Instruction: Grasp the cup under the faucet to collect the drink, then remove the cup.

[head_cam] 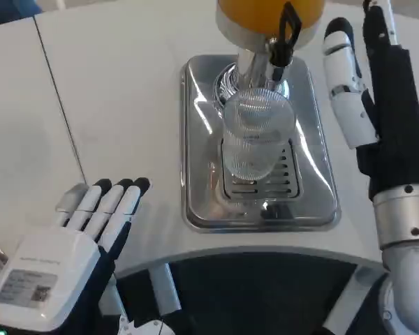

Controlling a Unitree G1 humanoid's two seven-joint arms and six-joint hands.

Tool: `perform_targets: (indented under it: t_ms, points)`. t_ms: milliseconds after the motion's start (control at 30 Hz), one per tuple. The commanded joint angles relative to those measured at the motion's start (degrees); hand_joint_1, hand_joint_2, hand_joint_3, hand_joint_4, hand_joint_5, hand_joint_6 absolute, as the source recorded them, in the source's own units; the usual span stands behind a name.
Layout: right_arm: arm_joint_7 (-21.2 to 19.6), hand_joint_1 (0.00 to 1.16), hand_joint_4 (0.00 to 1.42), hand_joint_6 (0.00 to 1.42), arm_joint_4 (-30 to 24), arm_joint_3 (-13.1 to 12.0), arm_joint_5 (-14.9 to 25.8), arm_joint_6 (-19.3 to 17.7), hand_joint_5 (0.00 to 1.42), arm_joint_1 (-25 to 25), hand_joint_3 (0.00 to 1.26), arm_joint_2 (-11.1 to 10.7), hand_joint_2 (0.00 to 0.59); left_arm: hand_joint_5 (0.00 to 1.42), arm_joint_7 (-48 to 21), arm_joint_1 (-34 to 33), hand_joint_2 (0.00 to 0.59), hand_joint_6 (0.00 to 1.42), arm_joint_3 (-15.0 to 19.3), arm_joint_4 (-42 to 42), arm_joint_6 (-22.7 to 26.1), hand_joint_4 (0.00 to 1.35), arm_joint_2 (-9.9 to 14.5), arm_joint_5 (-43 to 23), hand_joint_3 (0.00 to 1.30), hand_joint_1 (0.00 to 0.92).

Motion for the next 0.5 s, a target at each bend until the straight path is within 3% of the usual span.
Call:
perform_targets:
  t_ms: [33, 267, 500]
  points:
    - [-1.48, 0.00, 0.00, 0.00, 2.12, 0.19, 2.67, -1.75, 0.00, -2.19, 0.00, 0.94, 0.585, 0.00, -1.56, 0.66, 0.000, 0.00, 0.20, -0.51, 0.17, 0.00, -0.43, 0.23, 0.00, 0.000]
    - [-0.99, 0.00, 0.00, 0.00, 4.21, 1.78, 4.53, -2.95, 0.00, -4.37, 0.00, 0.29, 0.585, 0.00, -2.55, 1.05, 0.001, 0.00, 0.54, -0.64, 0.78, 0.00, -0.93, 0.20, 0.00, 0.000]
    - [0.57, 0.00, 0.00, 0.00, 5.35, 3.28, 6.37, -1.62, 0.00, -6.16, 0.00, 0.54, 0.585, 0.00, -3.14, 1.18, 0.000, 0.00, 1.22, -1.19, 1.35, 0.00, -1.33, 0.16, 0.00, 0.000]
